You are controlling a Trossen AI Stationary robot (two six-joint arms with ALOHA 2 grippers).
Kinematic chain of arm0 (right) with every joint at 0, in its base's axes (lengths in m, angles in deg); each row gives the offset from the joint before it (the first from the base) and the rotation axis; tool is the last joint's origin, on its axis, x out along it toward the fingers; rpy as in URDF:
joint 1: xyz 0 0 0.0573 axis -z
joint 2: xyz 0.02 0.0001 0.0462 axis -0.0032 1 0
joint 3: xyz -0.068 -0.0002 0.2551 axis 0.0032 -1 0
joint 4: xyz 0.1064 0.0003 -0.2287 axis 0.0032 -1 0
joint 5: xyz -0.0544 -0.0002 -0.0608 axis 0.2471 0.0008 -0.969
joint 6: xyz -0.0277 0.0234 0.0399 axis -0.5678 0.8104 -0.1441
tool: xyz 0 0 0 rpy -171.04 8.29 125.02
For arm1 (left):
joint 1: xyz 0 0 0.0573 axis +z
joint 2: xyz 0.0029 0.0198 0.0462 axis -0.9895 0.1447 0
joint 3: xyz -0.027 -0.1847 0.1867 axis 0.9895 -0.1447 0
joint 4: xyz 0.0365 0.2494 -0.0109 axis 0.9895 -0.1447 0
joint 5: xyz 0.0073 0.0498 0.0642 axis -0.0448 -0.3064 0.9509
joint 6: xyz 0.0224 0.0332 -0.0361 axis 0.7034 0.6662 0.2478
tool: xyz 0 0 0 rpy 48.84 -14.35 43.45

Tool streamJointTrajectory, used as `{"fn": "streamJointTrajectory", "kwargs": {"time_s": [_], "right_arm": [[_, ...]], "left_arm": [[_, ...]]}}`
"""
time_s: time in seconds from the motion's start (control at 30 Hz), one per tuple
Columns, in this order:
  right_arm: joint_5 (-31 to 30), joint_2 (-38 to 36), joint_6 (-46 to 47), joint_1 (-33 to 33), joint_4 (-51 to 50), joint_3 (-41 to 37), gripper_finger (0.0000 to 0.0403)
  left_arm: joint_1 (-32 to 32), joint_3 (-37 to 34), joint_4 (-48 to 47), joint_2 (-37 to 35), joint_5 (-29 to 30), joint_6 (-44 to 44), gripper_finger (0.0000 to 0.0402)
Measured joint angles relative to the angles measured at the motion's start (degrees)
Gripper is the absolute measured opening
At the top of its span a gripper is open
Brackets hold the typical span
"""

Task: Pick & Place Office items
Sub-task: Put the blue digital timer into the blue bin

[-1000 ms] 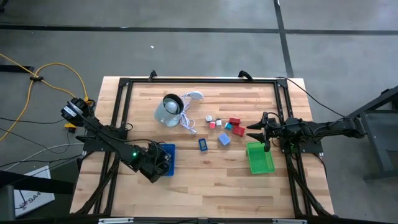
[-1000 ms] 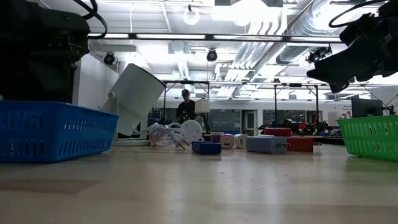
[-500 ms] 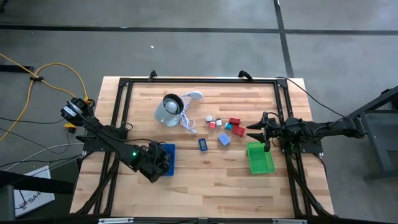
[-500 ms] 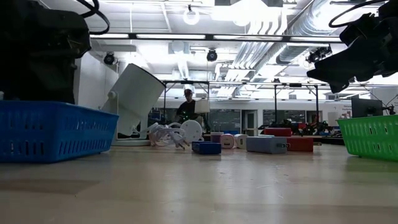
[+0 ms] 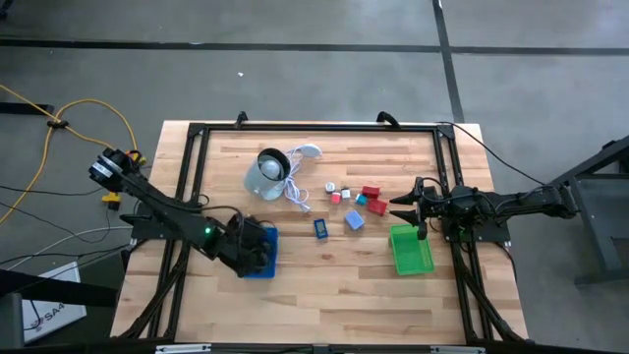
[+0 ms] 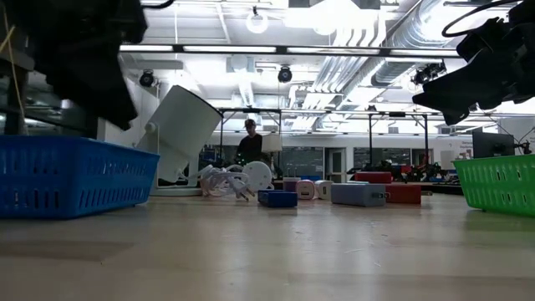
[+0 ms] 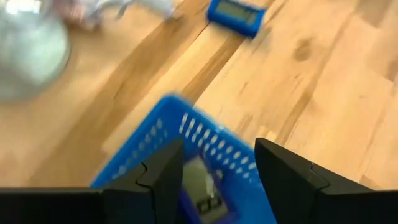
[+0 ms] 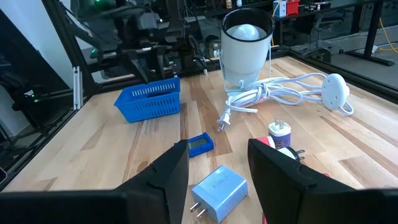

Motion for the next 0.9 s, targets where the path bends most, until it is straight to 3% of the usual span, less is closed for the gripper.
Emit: {"fn": "streamJointTrajectory", "kwargs": {"time_s": [0.27, 0.53, 0.9], "right_arm": [[0.00, 0.00, 0.00, 0.00, 0.00, 0.01, 0.0153], [0.01, 0.00, 0.01, 0.00, 0.01, 0.00, 0.0153], [0.01, 0.00, 0.01, -0.01, 0.01, 0.00, 0.0153]], "left_arm": [[4.33, 0.02, 11.78, -0.35, -2.12, 18.87, 0.0191], [9.72, 0.02, 20.94, -0.35, -4.07, 19.96, 0.0191], [16.42, 0.02, 24.90, -0.35, -4.04, 22.74, 0.0191]]}}
